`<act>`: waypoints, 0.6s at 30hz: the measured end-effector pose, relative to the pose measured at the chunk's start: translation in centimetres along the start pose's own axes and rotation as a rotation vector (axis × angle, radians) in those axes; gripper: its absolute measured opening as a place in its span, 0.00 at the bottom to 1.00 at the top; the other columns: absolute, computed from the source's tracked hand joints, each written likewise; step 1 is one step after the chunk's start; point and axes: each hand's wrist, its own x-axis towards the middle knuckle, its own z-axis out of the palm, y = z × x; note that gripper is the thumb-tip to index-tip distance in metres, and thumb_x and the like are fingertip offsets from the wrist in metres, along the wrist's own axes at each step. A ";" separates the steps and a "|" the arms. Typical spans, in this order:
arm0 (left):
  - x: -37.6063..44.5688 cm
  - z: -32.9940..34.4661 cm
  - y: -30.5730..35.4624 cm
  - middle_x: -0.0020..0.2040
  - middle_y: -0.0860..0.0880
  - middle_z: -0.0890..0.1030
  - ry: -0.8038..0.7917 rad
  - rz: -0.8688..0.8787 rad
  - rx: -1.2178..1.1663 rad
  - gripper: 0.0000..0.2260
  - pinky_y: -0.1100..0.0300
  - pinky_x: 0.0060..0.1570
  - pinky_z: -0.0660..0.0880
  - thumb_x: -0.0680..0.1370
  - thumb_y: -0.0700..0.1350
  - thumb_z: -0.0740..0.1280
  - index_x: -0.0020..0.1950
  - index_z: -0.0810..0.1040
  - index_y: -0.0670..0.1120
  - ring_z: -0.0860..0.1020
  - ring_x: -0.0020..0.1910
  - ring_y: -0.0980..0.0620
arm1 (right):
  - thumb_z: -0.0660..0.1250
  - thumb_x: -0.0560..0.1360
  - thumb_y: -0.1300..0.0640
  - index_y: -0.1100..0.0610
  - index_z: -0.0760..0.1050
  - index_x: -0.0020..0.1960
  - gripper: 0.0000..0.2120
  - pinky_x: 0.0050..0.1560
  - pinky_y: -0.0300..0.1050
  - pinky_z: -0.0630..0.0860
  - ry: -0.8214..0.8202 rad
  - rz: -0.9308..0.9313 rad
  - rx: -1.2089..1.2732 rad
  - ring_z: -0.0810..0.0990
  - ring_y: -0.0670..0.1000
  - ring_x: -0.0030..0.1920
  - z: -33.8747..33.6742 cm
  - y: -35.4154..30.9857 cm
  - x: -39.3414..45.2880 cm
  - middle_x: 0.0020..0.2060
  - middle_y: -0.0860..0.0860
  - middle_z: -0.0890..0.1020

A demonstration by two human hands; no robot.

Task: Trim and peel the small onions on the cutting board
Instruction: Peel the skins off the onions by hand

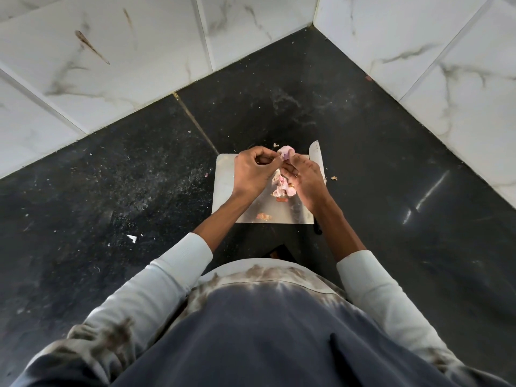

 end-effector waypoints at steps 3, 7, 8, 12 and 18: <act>-0.1 0.2 0.3 0.42 0.53 0.88 -0.021 0.013 -0.009 0.05 0.68 0.42 0.80 0.77 0.44 0.79 0.50 0.88 0.43 0.86 0.40 0.59 | 0.62 0.88 0.52 0.59 0.83 0.58 0.15 0.75 0.53 0.75 0.009 0.041 0.064 0.84 0.55 0.65 0.1 -0.1 -0.2 0.57 0.56 0.87; 0.0 0.2 0.4 0.42 0.52 0.87 -0.046 0.015 -0.011 0.04 0.68 0.43 0.80 0.78 0.42 0.78 0.50 0.88 0.42 0.86 0.40 0.59 | 0.61 0.88 0.49 0.62 0.81 0.64 0.19 0.74 0.51 0.76 0.016 0.078 0.099 0.85 0.54 0.64 -0.1 0.0 0.1 0.59 0.58 0.86; 0.0 0.2 0.5 0.42 0.52 0.87 -0.057 0.012 -0.018 0.04 0.68 0.43 0.80 0.78 0.42 0.78 0.50 0.88 0.42 0.85 0.40 0.59 | 0.61 0.88 0.48 0.63 0.80 0.66 0.20 0.73 0.50 0.76 0.014 0.086 0.103 0.85 0.53 0.64 -0.2 0.0 0.1 0.59 0.58 0.86; 0.2 0.0 0.6 0.41 0.50 0.87 -0.086 0.000 -0.029 0.03 0.68 0.41 0.78 0.78 0.40 0.77 0.49 0.87 0.41 0.84 0.38 0.59 | 0.58 0.88 0.47 0.62 0.79 0.66 0.21 0.68 0.46 0.79 0.006 0.125 0.162 0.83 0.54 0.65 -0.1 -0.1 0.2 0.62 0.59 0.84; 0.4 -0.4 0.1 0.42 0.49 0.86 -0.097 -0.001 -0.013 0.02 0.64 0.45 0.81 0.78 0.41 0.75 0.47 0.86 0.43 0.83 0.40 0.57 | 0.59 0.88 0.45 0.61 0.78 0.66 0.21 0.68 0.46 0.78 -0.001 0.154 0.183 0.84 0.53 0.63 0.0 -0.2 0.2 0.60 0.57 0.84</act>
